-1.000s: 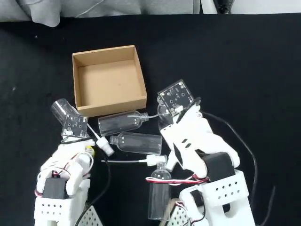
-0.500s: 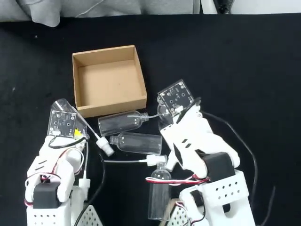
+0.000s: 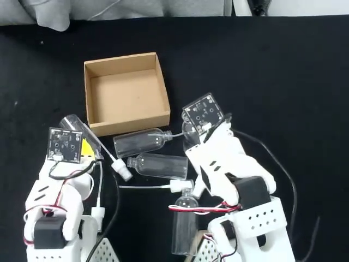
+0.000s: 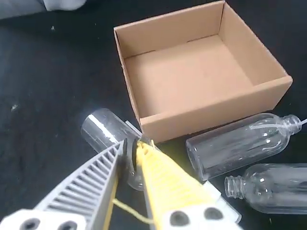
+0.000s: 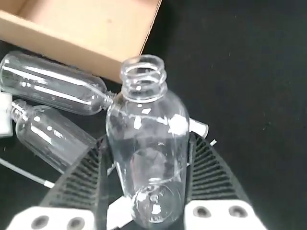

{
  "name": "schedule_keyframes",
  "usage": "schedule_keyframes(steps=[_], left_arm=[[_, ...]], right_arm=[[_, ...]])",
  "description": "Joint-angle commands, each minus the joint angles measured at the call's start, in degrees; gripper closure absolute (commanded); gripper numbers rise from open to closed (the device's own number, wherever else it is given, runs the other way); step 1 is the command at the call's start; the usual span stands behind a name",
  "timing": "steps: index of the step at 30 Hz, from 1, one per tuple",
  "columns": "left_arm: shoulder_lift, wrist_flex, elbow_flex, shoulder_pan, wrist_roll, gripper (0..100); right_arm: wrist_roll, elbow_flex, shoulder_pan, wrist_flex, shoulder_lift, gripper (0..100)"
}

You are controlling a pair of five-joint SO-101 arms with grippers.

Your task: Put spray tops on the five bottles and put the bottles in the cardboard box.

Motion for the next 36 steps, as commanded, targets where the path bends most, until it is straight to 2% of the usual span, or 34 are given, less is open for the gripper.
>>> schedule_keyframes(steps=[1,12,18,22,28,36], left_arm=[[1.3,2.2,-7.7,-0.1,-0.2,96],[22.2,5.5,-20.2,0.0,-0.4,96],[26.7,5.5,-20.9,0.0,-0.4,95],[28.2,5.8,-20.3,0.0,-0.1,87],[33.0,9.2,-20.9,-0.1,-0.4,86],[42.4,9.6,-20.9,-0.6,-0.4,86]], right_arm=[[-0.5,-0.6,-0.9,-1.9,-1.0,90.7],[-0.5,-0.6,-0.8,-1.9,-1.0,90.7],[-0.5,-0.6,-0.8,-1.8,-1.0,90.7],[-0.5,-0.6,-0.8,-1.8,-1.0,90.7],[-0.5,-0.6,-0.8,-1.8,-1.0,90.7],[-0.5,-0.6,-0.8,-1.8,-1.0,90.7]])
